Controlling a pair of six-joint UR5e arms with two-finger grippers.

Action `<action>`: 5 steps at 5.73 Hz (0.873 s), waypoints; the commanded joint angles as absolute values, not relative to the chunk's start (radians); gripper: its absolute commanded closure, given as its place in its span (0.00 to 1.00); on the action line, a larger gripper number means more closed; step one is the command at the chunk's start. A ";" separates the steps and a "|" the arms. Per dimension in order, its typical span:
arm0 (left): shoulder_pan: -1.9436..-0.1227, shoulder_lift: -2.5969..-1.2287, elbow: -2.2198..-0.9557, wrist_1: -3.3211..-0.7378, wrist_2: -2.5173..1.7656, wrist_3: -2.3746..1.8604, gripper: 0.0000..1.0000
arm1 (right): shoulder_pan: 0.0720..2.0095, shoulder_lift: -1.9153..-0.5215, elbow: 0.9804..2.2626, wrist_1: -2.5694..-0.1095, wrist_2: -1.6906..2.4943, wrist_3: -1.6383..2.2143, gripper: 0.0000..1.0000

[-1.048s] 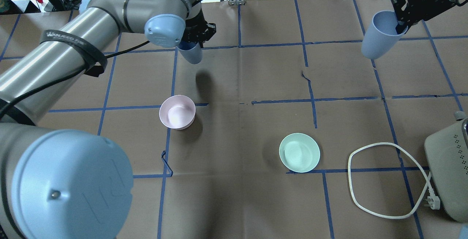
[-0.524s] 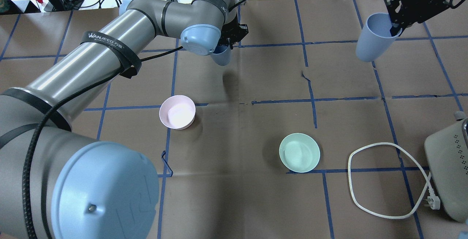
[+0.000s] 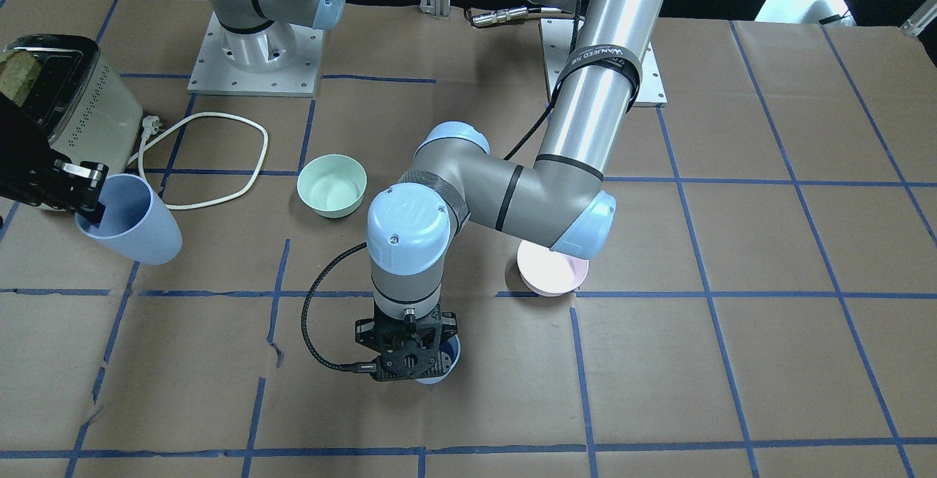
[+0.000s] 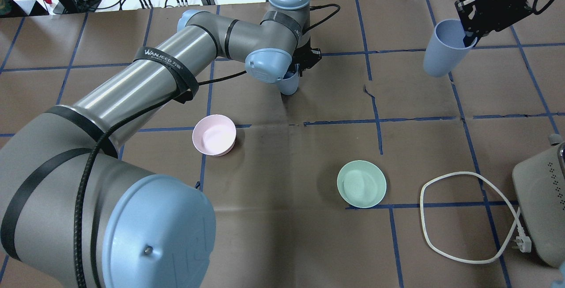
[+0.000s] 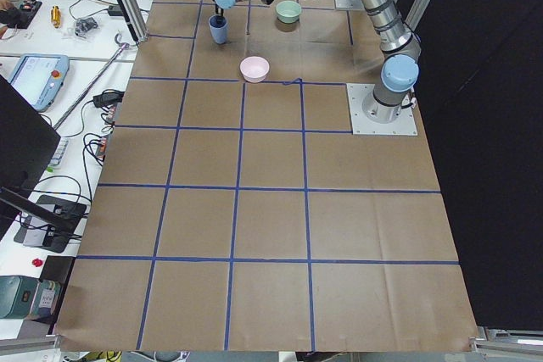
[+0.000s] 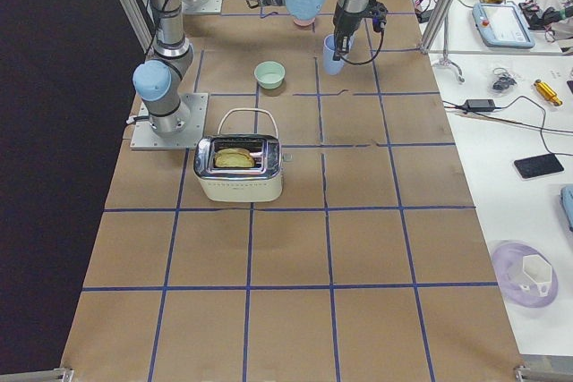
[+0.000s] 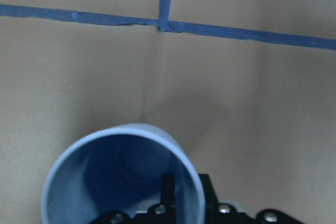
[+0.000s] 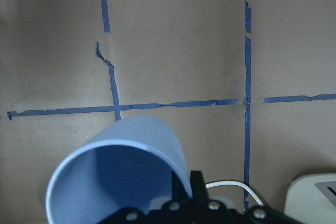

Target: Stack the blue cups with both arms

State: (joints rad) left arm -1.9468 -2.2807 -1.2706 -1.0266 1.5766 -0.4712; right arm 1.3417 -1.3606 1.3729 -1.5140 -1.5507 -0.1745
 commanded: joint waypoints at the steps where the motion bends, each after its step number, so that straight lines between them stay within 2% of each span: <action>1: -1.953 -2.238 -1.270 -1.044 1.577 -0.463 0.01 | 1.342 -1.344 1.370 -1.535 -1.549 -0.167 0.93; 3: -1.942 -2.099 -1.278 -1.202 1.563 -0.463 0.01 | 1.368 -1.321 1.361 -1.586 -1.520 -0.131 0.93; 5: -1.782 -1.954 -1.316 -1.364 1.566 -0.209 0.01 | 1.501 -1.289 1.348 -1.656 -1.520 0.033 0.93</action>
